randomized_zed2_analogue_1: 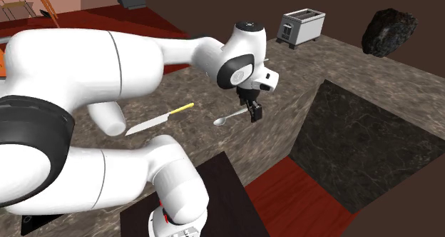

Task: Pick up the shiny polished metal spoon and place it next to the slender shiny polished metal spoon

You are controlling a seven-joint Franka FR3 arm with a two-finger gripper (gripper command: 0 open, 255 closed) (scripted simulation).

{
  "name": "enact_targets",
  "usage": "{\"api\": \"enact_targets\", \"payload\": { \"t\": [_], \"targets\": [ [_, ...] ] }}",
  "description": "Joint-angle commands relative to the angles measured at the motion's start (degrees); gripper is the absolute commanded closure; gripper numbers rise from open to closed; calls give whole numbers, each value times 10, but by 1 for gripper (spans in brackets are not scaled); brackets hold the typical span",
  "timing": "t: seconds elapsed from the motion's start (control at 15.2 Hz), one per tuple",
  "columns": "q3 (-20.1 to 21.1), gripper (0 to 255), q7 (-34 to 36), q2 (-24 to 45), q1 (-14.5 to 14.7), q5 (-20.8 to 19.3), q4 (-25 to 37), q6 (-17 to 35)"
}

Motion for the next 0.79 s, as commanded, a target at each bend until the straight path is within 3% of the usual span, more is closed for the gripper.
{"api": "enact_targets", "payload": {
  "t": [0.0, 0.4, 0.73],
  "targets": [
    [24, 0, 19, 13, 13, 17, -13, 38],
    [110, 0, 84, 94, 43, 56, -29, 168],
    [176, 0, 134, 175, 41, 59, -22, 265]
  ]
}}
